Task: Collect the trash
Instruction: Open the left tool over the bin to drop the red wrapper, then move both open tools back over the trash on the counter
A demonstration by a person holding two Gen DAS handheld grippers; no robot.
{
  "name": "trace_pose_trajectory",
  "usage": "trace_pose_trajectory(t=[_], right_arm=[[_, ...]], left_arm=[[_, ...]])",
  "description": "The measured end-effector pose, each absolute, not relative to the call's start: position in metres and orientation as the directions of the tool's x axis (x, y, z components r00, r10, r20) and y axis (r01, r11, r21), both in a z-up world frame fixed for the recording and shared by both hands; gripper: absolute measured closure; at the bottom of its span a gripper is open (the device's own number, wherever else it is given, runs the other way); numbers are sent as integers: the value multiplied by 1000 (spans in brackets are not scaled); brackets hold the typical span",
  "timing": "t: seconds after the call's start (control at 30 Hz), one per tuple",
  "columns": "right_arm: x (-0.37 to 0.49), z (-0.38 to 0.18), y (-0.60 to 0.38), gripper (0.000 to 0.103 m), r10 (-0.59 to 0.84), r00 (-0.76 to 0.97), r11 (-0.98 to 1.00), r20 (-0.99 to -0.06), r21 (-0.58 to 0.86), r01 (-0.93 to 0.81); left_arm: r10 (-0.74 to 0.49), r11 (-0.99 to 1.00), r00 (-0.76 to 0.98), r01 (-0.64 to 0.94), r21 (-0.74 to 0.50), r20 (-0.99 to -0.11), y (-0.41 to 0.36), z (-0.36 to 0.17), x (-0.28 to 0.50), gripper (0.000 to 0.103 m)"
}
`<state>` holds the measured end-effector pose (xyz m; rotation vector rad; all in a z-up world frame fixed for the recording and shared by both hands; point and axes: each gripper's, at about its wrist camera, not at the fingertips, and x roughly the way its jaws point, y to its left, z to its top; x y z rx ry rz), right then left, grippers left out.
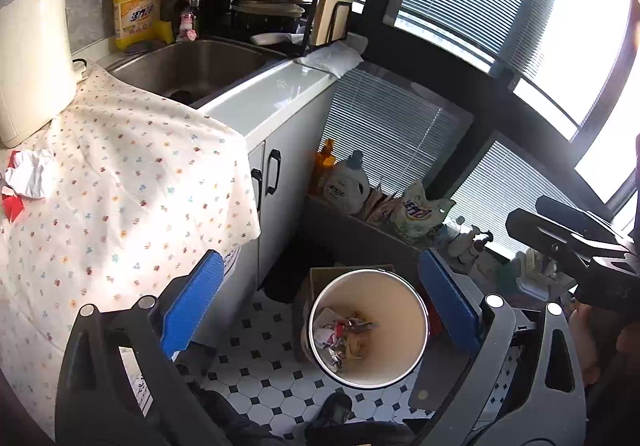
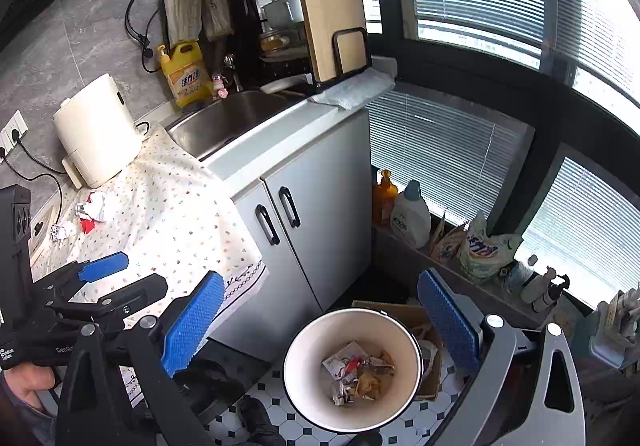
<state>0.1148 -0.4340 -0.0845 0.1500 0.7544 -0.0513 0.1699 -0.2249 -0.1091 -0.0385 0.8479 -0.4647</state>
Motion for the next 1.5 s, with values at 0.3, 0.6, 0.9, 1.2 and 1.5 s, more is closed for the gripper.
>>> trace_pose_trajectory(t=[0.3,0.6,0.9,1.2,1.5], right_arm=[[139,-60,-364,8,68,780,994,-622,106,-2],[157,-46,-283,8,169,804,985,-570,112,-128],[179,-54,-204,8,295,761,955,-578,145,-260],[208,-60,-131,8,352,727,933,-589,159,-323],[236,-75,-66,9,378,680,919,-628,164,-360]], left_arm=[[-305,951,689,263,-164,-657,-149,-73,171,6],[-137,988,787,62,-145,-602,-63,-52,165,6],[7,989,821,-90,-117,-572,26,-47,154,6],[36,979,830,-142,-149,-556,112,-52,159,6],[11,971,830,-143,-192,-558,191,-62,184,6]])
